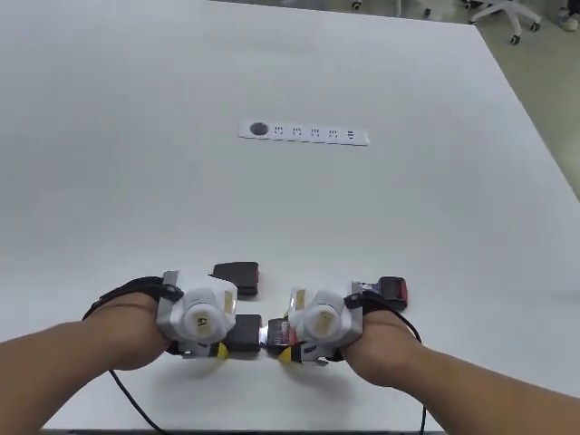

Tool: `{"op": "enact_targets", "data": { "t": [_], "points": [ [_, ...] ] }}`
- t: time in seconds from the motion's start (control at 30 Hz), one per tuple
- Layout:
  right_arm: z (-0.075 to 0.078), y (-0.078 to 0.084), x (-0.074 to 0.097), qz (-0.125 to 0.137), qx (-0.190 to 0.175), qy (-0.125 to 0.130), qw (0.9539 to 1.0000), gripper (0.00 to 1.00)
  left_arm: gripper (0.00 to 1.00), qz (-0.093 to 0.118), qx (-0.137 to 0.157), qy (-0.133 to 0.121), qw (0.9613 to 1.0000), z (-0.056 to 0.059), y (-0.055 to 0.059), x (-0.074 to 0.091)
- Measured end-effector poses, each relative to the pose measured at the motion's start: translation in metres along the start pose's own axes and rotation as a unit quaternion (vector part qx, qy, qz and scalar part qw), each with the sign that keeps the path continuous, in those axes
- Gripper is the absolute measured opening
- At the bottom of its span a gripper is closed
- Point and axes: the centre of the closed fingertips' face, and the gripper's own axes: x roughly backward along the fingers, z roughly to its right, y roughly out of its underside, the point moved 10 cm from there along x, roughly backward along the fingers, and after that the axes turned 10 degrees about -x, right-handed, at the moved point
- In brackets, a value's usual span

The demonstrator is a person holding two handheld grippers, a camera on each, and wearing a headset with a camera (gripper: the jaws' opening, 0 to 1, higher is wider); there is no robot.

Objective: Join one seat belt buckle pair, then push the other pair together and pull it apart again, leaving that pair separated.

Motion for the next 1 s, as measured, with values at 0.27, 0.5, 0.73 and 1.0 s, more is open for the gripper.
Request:
{"op": "enact_targets", "data": {
  "t": [0.27, 0.5, 0.73, 1.0],
  "points": [
    [0.0002, -0.0012, 0.0000, 0.001, -0.014, 0.000, 0.9999, 0.33, 0.31, 0.011, -0.011, 0.000, 0.9999, -0.0020, 0.0009, -0.0009],
    [0.0028, -0.0010, 0.0005, -0.003, -0.016, -0.007, 0.9998, 0.33, 0.31, 0.012, -0.012, 0.005, 0.9999, -0.0028, 0.0013, -0.0016],
    [0.0017, -0.0002, 0.0006, 0.003, -0.009, -0.009, 0.9999, 0.34, 0.32, -0.003, -0.003, 0.006, 1.0000, -0.0034, -0.0022, -0.0020],
    [0.0003, -0.0014, 0.0003, 0.003, 0.001, -0.004, 1.0000, 0.35, 0.33, -0.008, -0.007, 0.004, 0.9999, -0.0024, -0.0027, -0.0020]
  ]
}}
